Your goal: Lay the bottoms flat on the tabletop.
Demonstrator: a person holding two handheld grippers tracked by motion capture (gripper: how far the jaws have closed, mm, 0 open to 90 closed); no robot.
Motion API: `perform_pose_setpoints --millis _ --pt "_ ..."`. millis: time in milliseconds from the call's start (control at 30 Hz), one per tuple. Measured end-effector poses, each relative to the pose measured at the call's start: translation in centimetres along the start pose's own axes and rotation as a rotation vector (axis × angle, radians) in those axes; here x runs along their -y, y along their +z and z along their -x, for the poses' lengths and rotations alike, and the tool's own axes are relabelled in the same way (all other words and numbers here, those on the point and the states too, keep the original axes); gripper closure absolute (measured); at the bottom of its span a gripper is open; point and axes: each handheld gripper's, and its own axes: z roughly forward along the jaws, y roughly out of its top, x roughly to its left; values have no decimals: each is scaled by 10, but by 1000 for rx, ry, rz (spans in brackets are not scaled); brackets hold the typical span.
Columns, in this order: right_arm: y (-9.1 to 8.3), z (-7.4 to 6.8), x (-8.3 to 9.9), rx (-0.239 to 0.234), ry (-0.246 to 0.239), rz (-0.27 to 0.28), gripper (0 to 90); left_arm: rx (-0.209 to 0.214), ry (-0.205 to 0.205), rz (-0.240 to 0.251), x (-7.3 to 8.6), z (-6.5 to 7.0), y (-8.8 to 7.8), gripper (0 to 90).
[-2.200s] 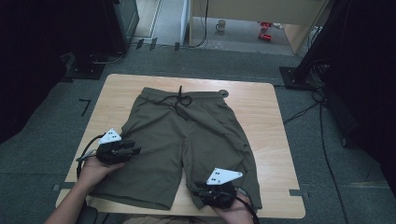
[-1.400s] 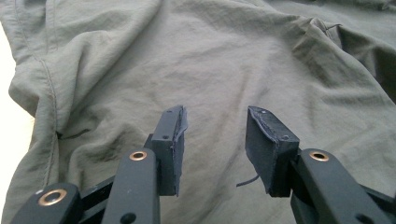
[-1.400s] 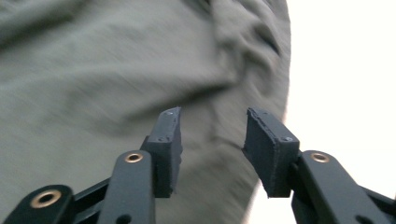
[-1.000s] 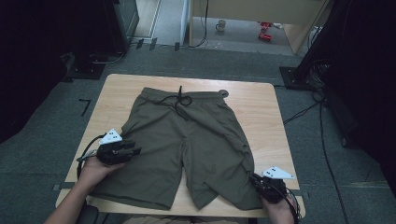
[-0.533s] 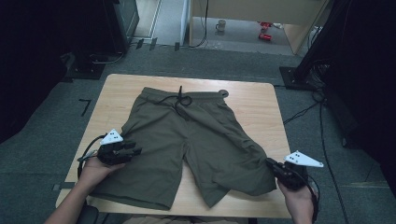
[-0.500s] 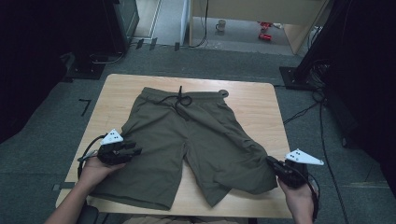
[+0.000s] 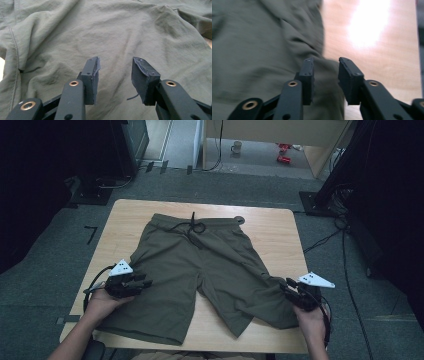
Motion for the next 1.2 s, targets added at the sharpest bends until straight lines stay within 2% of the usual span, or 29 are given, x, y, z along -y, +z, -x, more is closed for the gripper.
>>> perform_pose_setpoints --millis 67,133,200,267,333,433,533,633,700,733,800,900,1100,1200 --pt "-12 -17 -2 -44 -35 43 668 5 2 8 -1 2 0 579" --pt "-18 -33 0 -83 -73 53 677 19 33 46 -5 10 -3 589" --pt "-19 -45 6 -157 -61 62 679 41 73 78 -10 22 -5 582" --pt "-19 -53 14 -217 -48 59 666 82 83 92 -16 36 -4 575" --pt "-18 -63 21 -255 -70 38 628 109 87 90 -18 46 -2 569" --pt "-16 -74 32 -295 -127 -14 590 152 118 86 -20 62 3 556" --pt "-8 -82 40 -306 -155 -67 574 174 135 84 -22 70 7 552" --pt "1 -88 45 -295 -183 -105 586 177 134 78 -21 70 9 551" --pt "6 -91 45 -266 -221 -148 671 171 128 74 -20 67 10 551" --pt "7 -91 45 -260 -226 -169 773 167 124 74 -19 66 10 551" --pt "5 -90 41 -281 -206 -183 900 158 121 74 -18 63 9 551" --pt "-5 -91 28 -333 -173 -169 900 152 117 81 -18 60 7 552" --pt "-42 -94 -10 -421 -107 -67 900 149 111 84 -17 57 7 553" --pt "-55 -93 -31 -513 -52 -28 900 151 110 89 -18 57 6 553"
